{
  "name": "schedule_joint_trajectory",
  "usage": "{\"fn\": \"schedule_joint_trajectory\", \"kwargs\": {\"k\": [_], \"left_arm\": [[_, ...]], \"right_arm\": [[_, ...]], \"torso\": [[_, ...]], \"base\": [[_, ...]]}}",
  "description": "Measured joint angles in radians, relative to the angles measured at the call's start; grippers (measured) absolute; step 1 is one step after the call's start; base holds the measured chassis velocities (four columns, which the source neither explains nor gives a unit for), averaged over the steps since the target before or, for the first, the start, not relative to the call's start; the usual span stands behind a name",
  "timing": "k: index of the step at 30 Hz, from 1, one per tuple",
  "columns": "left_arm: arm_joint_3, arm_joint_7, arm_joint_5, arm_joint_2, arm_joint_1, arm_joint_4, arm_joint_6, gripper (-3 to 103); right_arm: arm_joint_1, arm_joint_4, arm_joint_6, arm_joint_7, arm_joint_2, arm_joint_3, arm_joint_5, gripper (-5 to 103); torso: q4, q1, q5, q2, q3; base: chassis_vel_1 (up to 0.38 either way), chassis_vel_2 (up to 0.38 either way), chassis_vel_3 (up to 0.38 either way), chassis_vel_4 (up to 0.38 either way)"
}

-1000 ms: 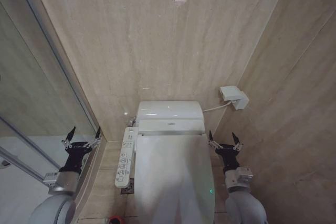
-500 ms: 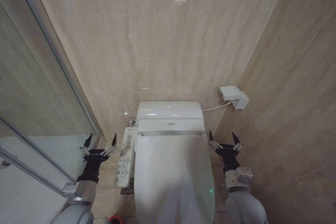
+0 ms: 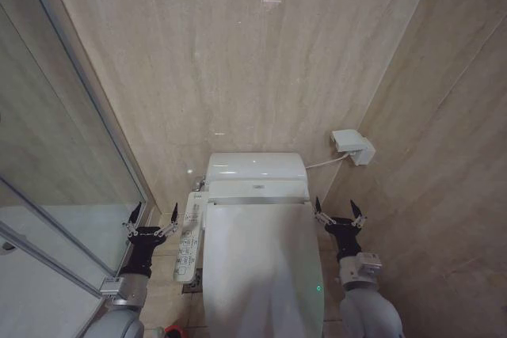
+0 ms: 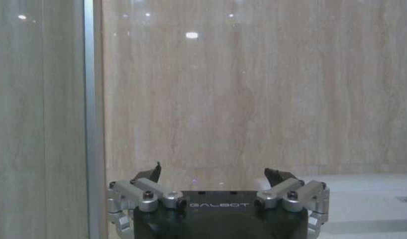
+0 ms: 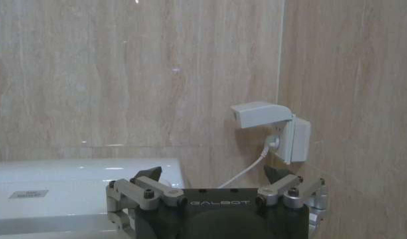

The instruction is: Open the toilet lid, clean the toilet bowl with a toilet brush, close the toilet lid, and flush.

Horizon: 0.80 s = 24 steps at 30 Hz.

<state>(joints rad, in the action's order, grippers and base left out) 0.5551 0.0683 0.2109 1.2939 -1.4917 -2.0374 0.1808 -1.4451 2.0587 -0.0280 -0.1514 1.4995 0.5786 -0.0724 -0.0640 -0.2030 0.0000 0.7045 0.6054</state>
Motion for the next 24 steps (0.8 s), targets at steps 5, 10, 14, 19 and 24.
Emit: {"fn": "schedule_joint_trajectory", "kwargs": {"k": [5, 10, 14, 19, 24], "left_arm": [[0.000, 0.000, -0.001, 0.000, 0.000, 0.000, 0.000, 100], [0.000, -0.001, -0.001, 0.000, 0.000, 0.001, 0.000, 100], [0.000, -0.001, -0.001, 0.000, 0.000, 0.001, 0.000, 100], [0.000, -0.001, 0.000, 0.000, 0.000, 0.001, 0.000, 100], [0.000, -0.002, 0.000, 0.000, 0.001, 0.002, 0.000, 100]], "right_arm": [[0.000, 0.000, 0.000, 0.000, 0.000, 0.000, 0.000, 100], [0.000, 0.000, 0.000, 0.000, 0.000, 0.000, 0.000, 100], [0.000, 0.000, 0.000, 0.000, 0.000, 0.000, 0.000, 100], [0.000, 0.000, 0.000, 0.000, 0.000, 0.000, 0.000, 100], [0.000, 0.000, 0.000, 0.000, 0.000, 0.000, 0.000, 100]], "torso": [[0.0000, 0.000, 0.0000, 0.000, 0.000], [0.0000, 0.000, 0.0000, 0.000, 0.000], [0.0000, 0.000, 0.0000, 0.000, 0.000], [0.0000, 0.000, 0.0000, 0.000, 0.000], [0.0000, 0.000, -0.0001, 0.000, 0.000]], "base": [[0.000, 0.000, 0.000, 0.000], [0.000, 0.000, 0.000, 0.000], [0.000, 0.000, 0.000, 0.000], [0.000, 0.000, 0.000, 0.000], [0.047, -0.045, -0.045, 0.036]]}}
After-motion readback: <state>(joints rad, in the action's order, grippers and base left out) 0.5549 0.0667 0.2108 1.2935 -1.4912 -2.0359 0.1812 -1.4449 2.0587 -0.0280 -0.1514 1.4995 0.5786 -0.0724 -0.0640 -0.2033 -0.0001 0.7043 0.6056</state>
